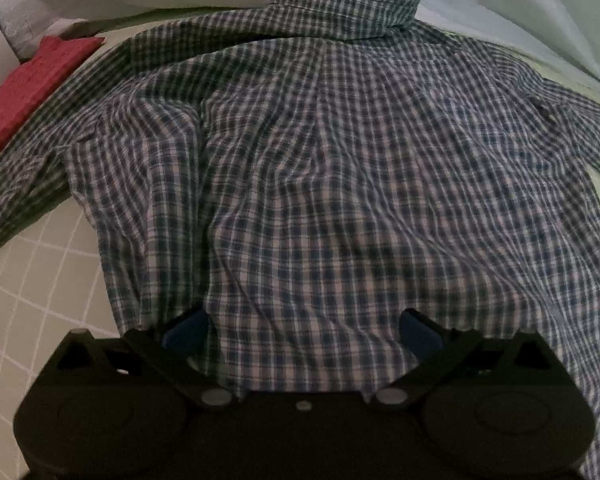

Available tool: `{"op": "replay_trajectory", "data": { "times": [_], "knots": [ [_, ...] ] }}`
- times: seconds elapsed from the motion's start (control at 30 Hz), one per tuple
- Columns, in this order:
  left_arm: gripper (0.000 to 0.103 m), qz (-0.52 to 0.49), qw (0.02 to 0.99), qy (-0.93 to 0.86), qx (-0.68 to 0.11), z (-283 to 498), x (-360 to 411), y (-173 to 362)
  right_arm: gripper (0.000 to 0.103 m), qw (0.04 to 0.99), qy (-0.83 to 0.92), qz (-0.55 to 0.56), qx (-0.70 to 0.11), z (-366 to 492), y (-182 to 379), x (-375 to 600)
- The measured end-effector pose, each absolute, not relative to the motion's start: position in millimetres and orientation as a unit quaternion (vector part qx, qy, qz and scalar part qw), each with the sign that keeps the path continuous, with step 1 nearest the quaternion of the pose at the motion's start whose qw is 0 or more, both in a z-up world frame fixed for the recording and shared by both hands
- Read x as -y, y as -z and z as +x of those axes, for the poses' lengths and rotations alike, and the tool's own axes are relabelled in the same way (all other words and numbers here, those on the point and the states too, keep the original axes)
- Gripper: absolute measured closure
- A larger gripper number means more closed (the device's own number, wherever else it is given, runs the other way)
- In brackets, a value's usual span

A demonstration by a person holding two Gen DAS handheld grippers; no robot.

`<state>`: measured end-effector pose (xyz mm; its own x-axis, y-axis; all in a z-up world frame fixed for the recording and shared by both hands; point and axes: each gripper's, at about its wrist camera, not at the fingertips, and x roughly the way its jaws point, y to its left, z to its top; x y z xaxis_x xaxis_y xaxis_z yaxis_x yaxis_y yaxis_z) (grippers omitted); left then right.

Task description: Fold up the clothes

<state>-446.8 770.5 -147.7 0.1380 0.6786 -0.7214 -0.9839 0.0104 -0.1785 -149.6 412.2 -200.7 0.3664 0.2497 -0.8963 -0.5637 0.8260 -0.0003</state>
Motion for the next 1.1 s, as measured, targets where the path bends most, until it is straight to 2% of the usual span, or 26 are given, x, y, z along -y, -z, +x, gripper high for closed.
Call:
{"op": "replay_trajectory", "data": {
  "times": [0.13,0.53,0.67,0.77,0.9,1.1],
  "knots": [
    [0.013,-0.36,0.644,-0.634,-0.232,-465.2,-745.8,155.7,0.0,0.813,-0.249,-0.153,-0.503,-149.3,200.5,-413.4],
    [0.013,-0.39,0.621,-0.622,-0.276,-447.3,-780.7,215.6,0.0,0.817,-0.265,-0.159,-0.487,-146.3,198.2,-427.6],
    [0.013,-0.356,0.601,-0.639,-0.323,-439.2,-795.2,219.7,0.0,0.821,-0.265,-0.156,-0.481,-148.0,197.9,-428.3],
    [0.009,-0.353,0.598,-0.637,-0.335,-440.5,-802.0,221.1,0.0,0.824,-0.265,-0.154,-0.477,-147.8,198.3,-428.8],
    [0.004,-0.349,0.596,-0.637,-0.343,-442.7,-804.1,221.3,0.0,0.828,-0.265,-0.151,-0.471,-146.3,199.0,-430.3],
    [0.005,-0.358,0.586,-0.648,-0.329,-447.5,-801.2,197.2,0.0,0.837,-0.267,-0.147,-0.454,-142.0,200.9,-439.4]
  ]
}}
